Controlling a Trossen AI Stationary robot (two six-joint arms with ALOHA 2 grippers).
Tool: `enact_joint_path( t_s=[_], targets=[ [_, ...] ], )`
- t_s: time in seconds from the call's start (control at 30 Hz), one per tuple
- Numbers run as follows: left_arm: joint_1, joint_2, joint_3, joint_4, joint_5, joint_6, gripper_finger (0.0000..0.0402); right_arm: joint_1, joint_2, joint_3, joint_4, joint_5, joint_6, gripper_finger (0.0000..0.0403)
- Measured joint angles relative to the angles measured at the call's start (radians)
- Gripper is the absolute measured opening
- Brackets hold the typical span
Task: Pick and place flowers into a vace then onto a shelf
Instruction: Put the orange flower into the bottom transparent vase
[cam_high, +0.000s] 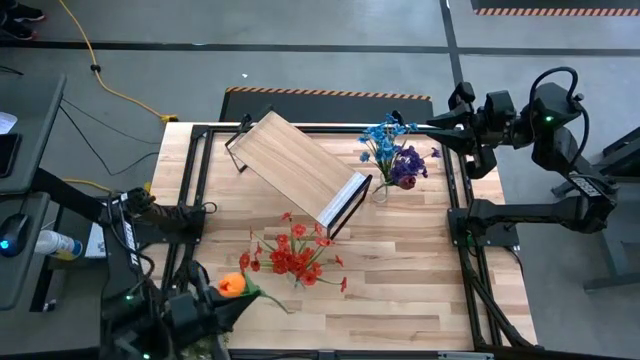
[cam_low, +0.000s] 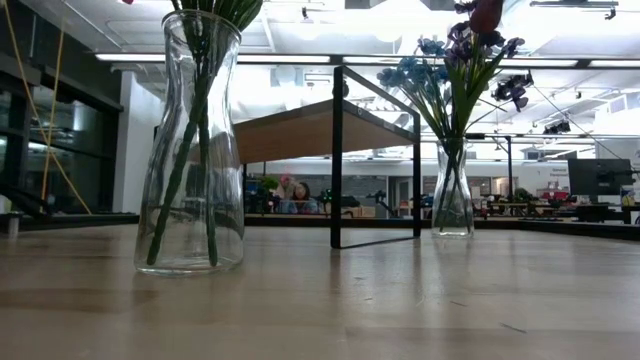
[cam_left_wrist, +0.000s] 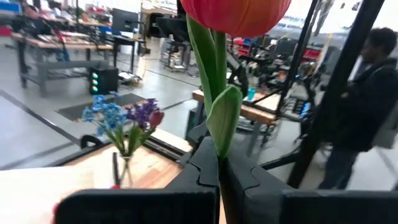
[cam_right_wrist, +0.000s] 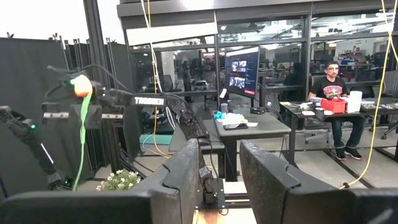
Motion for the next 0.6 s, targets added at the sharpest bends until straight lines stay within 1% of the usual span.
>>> enact_joint_path(
  t_s=[0.2,0.37,0.6],
  targets=[
    [0.035,0.026,0.000,-0.152,0.019,-0.086,0.0029,0.000,0.000,0.000,0.000,0.000,0.001,0.0110],
    [0.058,0.031,0.000,-0.300,0.023,-0.210,0.0029,0.000,0.000,0.000,-0.001,0.000,0.002,0.0110],
    [0.103,0.033,0.000,-0.507,0.097,-0.402,0.0029,0.000,0.000,0.000,-0.002,0.000,0.000,0.0110]
  ],
)
